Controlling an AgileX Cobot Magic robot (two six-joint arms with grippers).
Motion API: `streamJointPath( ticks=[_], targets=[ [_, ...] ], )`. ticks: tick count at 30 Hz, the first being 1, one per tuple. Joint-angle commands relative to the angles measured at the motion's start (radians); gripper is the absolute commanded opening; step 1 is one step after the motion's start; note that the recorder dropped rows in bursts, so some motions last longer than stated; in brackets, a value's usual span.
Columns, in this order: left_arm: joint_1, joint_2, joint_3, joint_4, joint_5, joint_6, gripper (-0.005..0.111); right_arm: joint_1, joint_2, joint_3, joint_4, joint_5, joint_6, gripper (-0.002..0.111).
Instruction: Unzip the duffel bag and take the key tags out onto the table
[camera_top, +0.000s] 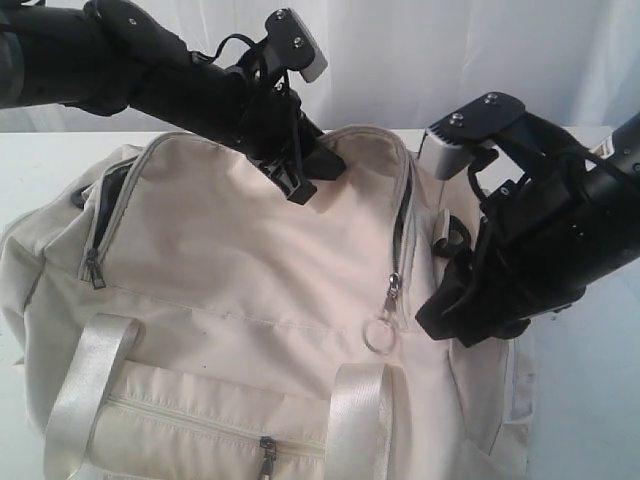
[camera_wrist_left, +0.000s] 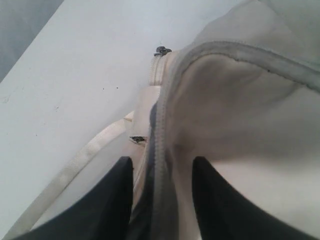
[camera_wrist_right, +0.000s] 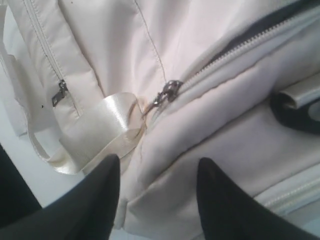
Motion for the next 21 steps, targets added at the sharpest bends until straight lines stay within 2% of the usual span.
streamJointPath(
  ticks=[1,12,21],
  targets=[
    [0.003,-0.016,-0.005,-0.007,0.038,-0.006,0.048,0.002,-0.048,0.0,-0.016,-0.01,-0.018,0.046],
    [0.003,-0.09,-0.005,-0.006,0.125,-0.006,0.046,0.002,-0.112,0.004,-0.045,-0.041,-0.006,0.046],
    [0.003,-0.098,-0.003,0.011,0.178,-0.006,0.012,0.002,-0.112,0.004,-0.045,-0.038,-0.002,0.046]
  ],
)
